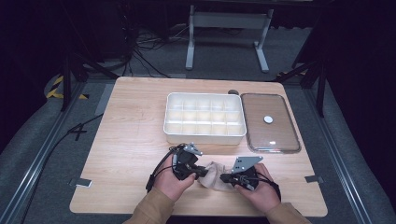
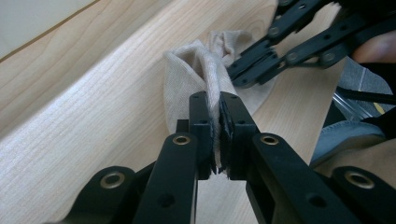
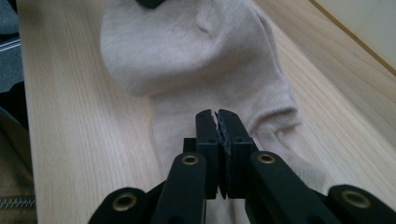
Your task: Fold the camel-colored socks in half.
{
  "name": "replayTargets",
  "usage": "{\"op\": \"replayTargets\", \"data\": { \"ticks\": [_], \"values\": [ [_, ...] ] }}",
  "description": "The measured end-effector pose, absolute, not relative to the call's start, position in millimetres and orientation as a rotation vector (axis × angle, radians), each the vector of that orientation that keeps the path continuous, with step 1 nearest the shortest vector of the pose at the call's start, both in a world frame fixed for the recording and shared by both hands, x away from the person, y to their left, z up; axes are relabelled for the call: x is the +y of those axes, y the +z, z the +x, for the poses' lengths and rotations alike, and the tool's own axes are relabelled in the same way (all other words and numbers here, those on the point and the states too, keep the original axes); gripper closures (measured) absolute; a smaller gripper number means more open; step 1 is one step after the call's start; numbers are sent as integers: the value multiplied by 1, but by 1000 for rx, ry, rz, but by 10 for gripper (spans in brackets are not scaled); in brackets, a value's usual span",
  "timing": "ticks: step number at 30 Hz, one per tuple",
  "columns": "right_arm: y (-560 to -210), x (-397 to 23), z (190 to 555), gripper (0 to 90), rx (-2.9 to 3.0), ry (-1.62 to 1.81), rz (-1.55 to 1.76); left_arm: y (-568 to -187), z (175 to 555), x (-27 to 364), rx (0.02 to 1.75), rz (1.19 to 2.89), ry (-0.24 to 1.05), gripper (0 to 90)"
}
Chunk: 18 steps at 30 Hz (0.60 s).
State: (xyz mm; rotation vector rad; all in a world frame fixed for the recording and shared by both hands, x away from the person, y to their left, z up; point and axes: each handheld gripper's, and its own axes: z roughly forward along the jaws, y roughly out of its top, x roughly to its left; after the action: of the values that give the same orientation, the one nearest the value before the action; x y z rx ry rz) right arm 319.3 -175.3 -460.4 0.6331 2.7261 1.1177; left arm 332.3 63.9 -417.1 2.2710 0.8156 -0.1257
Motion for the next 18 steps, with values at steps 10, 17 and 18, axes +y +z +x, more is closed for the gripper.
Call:
{"op": "replayTargets", "data": {
  "ticks": [10, 17, 18],
  "values": [
    [-471, -157, 327, 873, 2749, 1144, 582, -409, 325, 64, 784, 2242, -161, 846],
    [-474, -150, 324, 867, 2769, 1210, 539, -409, 323, 59, 742, 2236, -182, 841],
    [-476, -149, 324, 865, 2764, 1231, 531, -409, 323, 59, 747, 2239, -183, 840]
  ]
}}
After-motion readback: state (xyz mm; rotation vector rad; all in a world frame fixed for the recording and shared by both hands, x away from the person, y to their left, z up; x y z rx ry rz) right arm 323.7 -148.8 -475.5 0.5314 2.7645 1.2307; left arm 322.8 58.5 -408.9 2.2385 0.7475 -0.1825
